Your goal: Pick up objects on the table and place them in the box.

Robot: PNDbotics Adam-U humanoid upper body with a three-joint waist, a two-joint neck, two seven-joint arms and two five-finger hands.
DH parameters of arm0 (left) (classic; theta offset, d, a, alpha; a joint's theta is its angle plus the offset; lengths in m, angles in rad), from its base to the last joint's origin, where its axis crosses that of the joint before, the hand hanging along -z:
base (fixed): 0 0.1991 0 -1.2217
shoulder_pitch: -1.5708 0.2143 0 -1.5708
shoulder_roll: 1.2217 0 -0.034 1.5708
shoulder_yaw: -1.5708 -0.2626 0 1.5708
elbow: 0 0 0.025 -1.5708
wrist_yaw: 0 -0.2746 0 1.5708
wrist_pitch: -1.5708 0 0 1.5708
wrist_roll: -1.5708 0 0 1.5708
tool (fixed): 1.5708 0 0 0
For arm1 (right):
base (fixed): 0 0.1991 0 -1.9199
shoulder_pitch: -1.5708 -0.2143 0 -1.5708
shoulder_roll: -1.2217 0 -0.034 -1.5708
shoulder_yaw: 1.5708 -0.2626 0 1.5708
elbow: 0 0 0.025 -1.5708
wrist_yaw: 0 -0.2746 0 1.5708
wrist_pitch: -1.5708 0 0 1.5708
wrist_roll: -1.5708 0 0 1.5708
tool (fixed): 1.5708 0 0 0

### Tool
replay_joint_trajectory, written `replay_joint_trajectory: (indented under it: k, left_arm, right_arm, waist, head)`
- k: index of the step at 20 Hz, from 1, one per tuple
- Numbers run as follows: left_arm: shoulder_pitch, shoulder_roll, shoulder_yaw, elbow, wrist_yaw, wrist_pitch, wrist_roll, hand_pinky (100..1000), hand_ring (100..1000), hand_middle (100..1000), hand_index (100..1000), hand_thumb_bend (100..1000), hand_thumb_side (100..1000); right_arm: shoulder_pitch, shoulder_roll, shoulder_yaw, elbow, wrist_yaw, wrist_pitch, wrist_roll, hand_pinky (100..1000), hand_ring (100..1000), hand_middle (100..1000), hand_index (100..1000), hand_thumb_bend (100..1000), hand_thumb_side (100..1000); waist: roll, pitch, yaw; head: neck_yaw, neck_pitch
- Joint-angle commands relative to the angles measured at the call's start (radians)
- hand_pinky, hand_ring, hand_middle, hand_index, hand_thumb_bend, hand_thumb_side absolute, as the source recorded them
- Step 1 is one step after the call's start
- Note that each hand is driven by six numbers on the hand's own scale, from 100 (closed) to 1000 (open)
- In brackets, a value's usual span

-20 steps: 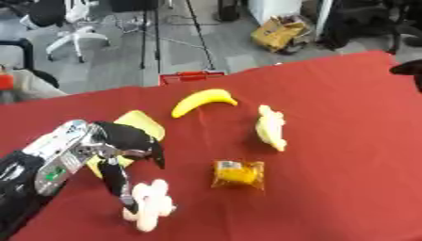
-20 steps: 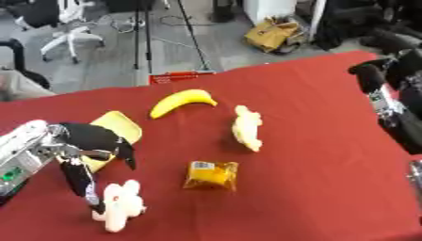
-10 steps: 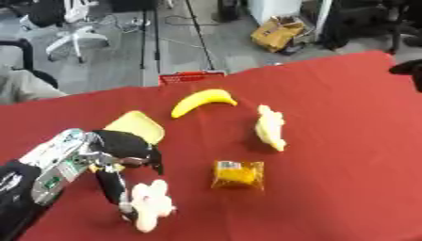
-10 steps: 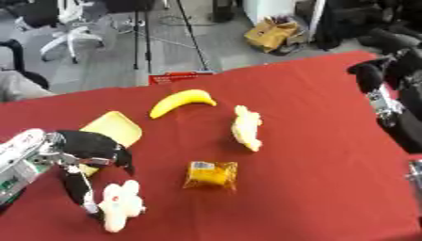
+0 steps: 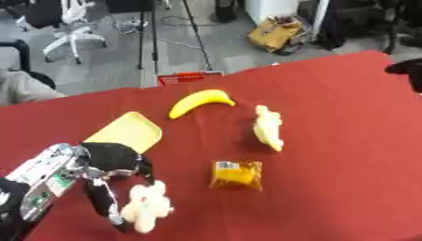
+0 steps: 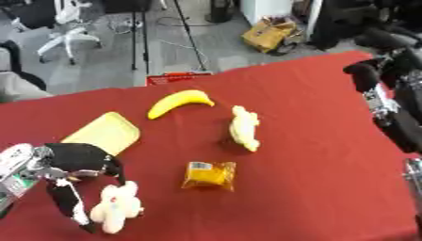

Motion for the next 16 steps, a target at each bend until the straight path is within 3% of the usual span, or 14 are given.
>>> replay_joint_trajectory:
  k: [1,2,3,4,9,15,16]
  left_arm:
    - [-0.013,0.010,0.012,-0.009,-0.007,-0.049,-0.045,738,694,718,823,870,514]
    - [-0.015,0.008,0.015,-0.012,-0.006,-0.049,-0.049,741,700,727,826,788,507]
    - [-0.015,0.007,0.018,-0.016,-0.008,-0.048,-0.052,741,700,727,826,788,507]
    - [-0.016,0.006,0.020,-0.020,-0.010,-0.047,-0.054,748,710,741,831,681,463]
    - [-0.027,-0.006,0.014,-0.020,-0.041,-0.052,-0.067,760,730,762,847,672,423]
    - [-0.035,-0.015,0.005,-0.009,-0.060,-0.068,-0.076,775,745,778,862,703,447]
    - [-0.035,-0.016,0.004,-0.004,-0.055,-0.069,-0.087,793,766,807,880,742,444]
  right_arm:
    - [-0.014,-0.019,-0.004,-0.012,-0.001,-0.002,0.001,750,667,845,950,467,809]
    - [-0.013,-0.019,-0.004,-0.012,-0.001,-0.002,0.000,750,667,845,950,468,809]
    - [-0.013,-0.019,-0.004,-0.012,0.000,-0.002,0.000,750,667,845,950,468,809]
    - [-0.013,-0.019,-0.005,-0.012,0.000,-0.002,0.000,750,667,845,950,468,809]
    - [-0.014,-0.019,-0.004,-0.012,-0.001,-0.002,0.000,750,667,845,951,468,809]
    - [-0.014,-0.018,-0.004,-0.012,-0.001,-0.002,0.000,750,667,845,951,468,810]
    - [-0.014,-0.018,-0.004,-0.012,0.000,-0.002,0.000,750,667,845,951,469,810]
  waist:
    - [-0.001,-0.023,-0.001]
    - [-0.001,-0.023,-0.001]
    - [-0.001,-0.023,-0.001]
    - [-0.001,-0.023,-0.001]
    - [-0.002,-0.023,-0.002]
    - [-0.003,-0.023,-0.002]
    - [-0.003,-0.023,-0.002]
  head:
    - [-0.007,-0.007]
    - [-0.007,-0.007]
    - [-0.008,-0.008]
    - [-0.008,-0.007]
    - [-0.009,-0.009]
    - [-0.010,-0.008]
    - [-0.011,-0.008]
